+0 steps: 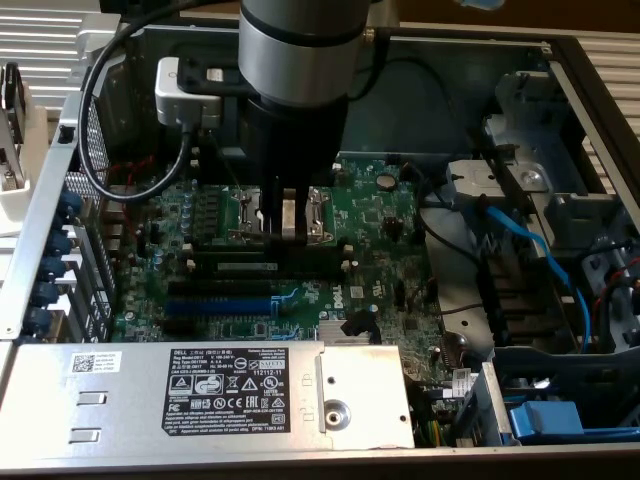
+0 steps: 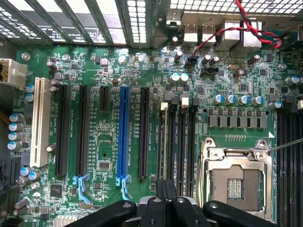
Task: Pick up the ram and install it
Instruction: 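Press down the ram until it locks into place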
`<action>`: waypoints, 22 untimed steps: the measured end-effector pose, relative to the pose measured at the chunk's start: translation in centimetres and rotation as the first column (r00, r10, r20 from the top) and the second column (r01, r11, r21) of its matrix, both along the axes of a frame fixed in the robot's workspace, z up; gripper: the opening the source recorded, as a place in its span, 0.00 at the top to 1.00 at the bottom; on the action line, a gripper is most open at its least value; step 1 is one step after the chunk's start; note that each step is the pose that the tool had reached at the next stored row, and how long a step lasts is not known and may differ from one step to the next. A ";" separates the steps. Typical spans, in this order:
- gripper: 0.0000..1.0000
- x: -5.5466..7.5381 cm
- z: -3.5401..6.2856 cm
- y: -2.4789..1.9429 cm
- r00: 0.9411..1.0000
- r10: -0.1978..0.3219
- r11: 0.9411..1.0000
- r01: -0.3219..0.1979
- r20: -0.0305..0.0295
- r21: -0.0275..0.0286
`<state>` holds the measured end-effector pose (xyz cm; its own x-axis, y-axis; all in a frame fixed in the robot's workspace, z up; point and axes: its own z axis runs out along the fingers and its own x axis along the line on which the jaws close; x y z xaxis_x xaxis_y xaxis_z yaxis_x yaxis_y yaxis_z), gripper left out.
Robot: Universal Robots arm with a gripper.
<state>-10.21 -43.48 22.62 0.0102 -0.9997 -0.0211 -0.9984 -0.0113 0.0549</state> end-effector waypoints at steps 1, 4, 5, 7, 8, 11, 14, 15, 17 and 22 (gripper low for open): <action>0.90 0.0 0.00 0.00 1.000 0.000 1.000 0.000 0.000 0.000; 0.90 0.0 0.26 0.02 1.000 0.000 1.000 0.000 0.001 0.002; 0.90 0.0 0.49 0.02 1.000 0.000 1.000 0.000 0.001 0.002; 0.90 0.0 1.05 0.01 1.000 0.000 1.000 0.000 0.000 0.000; 0.90 0.0 1.35 0.00 1.000 0.000 1.000 0.000 0.000 0.000; 0.90 0.0 1.97 0.00 1.000 0.000 1.000 0.000 0.000 0.000; 0.90 0.0 2.01 0.00 1.000 0.000 1.000 0.000 0.000 0.000; 0.90 0.0 2.02 0.00 1.000 0.000 1.000 0.000 0.000 0.000; 0.90 0.0 2.03 0.00 1.000 0.000 1.000 0.000 0.000 0.000; 0.90 0.0 2.02 0.00 1.000 0.000 1.000 0.000 0.000 0.000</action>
<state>-10.22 -43.48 24.64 0.0103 -0.9997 -0.0213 -0.9984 -0.0115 0.0549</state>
